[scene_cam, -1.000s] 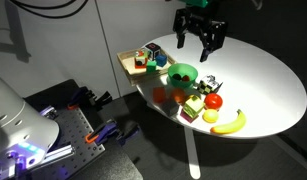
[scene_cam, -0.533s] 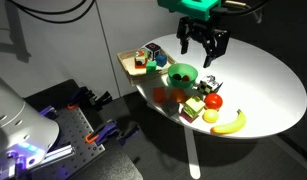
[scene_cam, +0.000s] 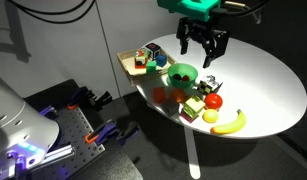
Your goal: Pick up the lime green block and drop it onto the tray
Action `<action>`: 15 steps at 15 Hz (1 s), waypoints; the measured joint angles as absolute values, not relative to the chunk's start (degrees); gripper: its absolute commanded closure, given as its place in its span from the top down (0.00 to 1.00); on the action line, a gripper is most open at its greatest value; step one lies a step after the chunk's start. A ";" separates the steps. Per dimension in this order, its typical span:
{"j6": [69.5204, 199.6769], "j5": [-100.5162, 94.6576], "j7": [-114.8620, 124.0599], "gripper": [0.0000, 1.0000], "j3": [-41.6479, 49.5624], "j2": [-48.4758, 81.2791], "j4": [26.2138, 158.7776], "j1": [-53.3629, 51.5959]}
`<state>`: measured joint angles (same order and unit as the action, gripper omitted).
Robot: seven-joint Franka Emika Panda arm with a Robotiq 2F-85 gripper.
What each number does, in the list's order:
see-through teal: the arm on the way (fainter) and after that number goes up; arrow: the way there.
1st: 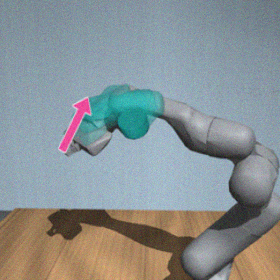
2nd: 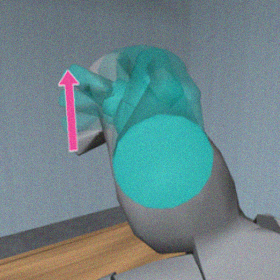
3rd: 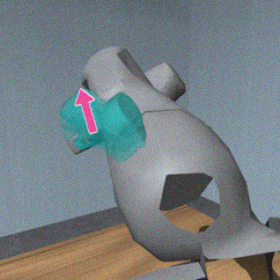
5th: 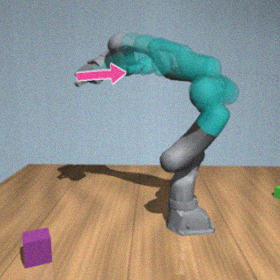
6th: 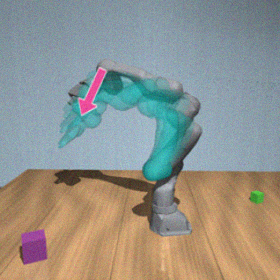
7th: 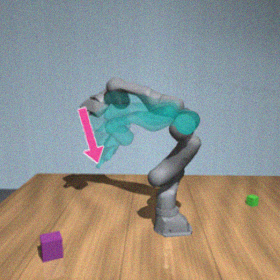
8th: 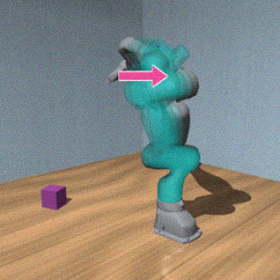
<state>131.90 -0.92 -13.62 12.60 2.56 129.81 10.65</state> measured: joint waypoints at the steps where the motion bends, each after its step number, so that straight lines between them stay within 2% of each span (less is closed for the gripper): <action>1: 131.90 -0.92 -13.62 1.00 12.60 2.89 129.80 10.66; 9: 134.04 -0.95 -12.45 1.00 12.75 9.89 128.94 10.75; 15: 140.61 -0.95 -12.45 1.00 12.79 15.39 128.80 11.52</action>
